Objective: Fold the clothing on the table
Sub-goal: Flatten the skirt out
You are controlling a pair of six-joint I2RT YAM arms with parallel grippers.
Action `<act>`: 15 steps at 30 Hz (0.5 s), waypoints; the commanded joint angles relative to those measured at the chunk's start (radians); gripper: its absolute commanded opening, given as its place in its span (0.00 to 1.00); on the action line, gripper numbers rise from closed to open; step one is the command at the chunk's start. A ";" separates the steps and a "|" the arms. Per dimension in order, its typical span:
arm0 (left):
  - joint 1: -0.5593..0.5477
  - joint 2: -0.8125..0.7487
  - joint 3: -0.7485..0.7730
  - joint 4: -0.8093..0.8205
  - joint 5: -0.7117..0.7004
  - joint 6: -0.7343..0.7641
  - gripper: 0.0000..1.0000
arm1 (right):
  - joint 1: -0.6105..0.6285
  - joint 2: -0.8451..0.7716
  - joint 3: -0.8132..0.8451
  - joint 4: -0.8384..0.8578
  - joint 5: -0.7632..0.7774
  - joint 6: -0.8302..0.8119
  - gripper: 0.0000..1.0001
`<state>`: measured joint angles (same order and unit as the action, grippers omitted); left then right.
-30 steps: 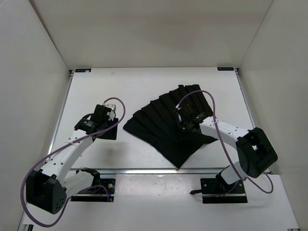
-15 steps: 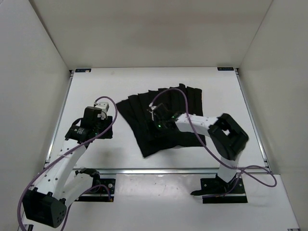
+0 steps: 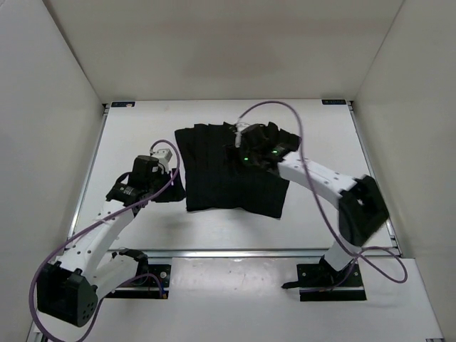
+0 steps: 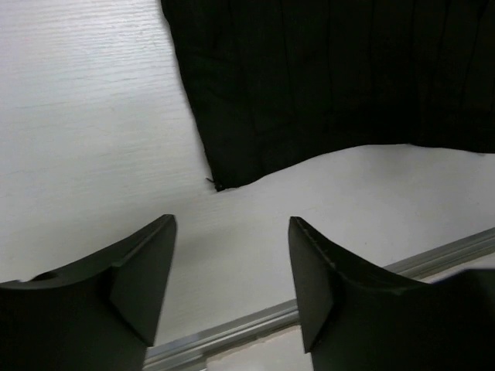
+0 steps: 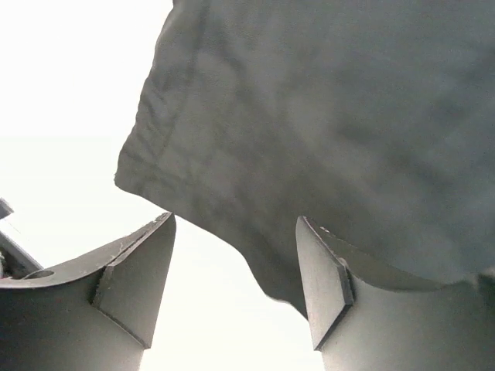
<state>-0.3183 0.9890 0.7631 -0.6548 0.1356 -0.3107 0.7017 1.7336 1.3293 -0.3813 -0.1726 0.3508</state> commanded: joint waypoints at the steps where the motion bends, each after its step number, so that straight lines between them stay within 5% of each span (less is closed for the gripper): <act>1: -0.008 0.034 -0.088 0.109 0.068 -0.117 0.73 | -0.080 -0.222 -0.161 -0.060 0.105 0.068 0.60; 8: -0.027 0.103 -0.223 0.282 0.032 -0.223 0.74 | -0.200 -0.554 -0.586 -0.079 0.142 0.204 0.61; 15: -0.042 0.169 -0.284 0.435 -0.019 -0.318 0.71 | -0.242 -0.687 -0.823 0.036 0.050 0.286 0.59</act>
<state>-0.3531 1.1496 0.5129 -0.3565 0.1543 -0.5594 0.4496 1.0996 0.5556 -0.4572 -0.0895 0.5632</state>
